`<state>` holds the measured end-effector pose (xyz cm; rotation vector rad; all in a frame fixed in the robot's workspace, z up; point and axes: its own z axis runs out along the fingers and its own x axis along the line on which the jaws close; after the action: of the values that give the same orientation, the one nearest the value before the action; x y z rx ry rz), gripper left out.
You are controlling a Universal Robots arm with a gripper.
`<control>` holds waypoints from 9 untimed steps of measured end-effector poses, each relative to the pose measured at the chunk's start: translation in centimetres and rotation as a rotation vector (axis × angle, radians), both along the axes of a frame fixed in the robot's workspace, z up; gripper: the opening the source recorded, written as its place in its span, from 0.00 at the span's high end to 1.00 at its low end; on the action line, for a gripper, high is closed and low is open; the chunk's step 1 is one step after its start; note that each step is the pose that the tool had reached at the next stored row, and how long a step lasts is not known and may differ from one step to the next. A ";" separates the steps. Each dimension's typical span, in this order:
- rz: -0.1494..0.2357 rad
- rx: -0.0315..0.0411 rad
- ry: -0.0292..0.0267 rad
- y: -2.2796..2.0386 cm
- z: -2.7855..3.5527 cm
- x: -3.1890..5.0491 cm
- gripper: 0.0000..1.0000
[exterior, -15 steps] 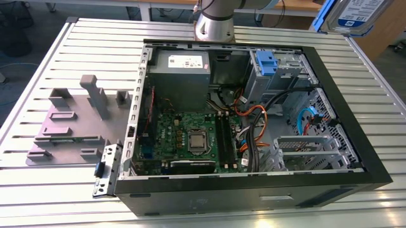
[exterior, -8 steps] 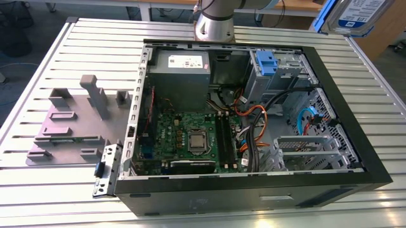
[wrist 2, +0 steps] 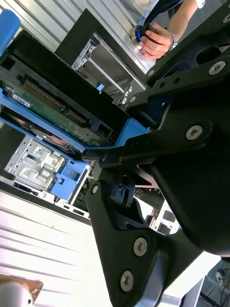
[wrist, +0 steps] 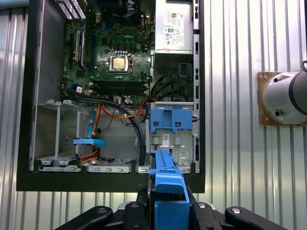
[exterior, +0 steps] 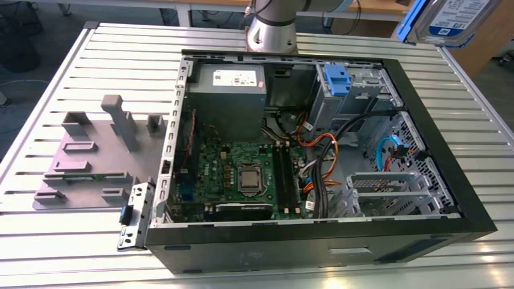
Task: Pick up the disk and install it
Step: 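Pick up the disk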
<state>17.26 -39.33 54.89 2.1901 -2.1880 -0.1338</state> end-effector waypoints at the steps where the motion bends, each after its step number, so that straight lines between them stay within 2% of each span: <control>1: 0.000 0.0000 0.0000 -0.03 0.00 0.00 0.63; 9: 0.000 0.0001 0.0000 -0.30 -0.02 0.00 0.63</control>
<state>17.26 -39.63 54.87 2.1901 -2.1880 -0.1338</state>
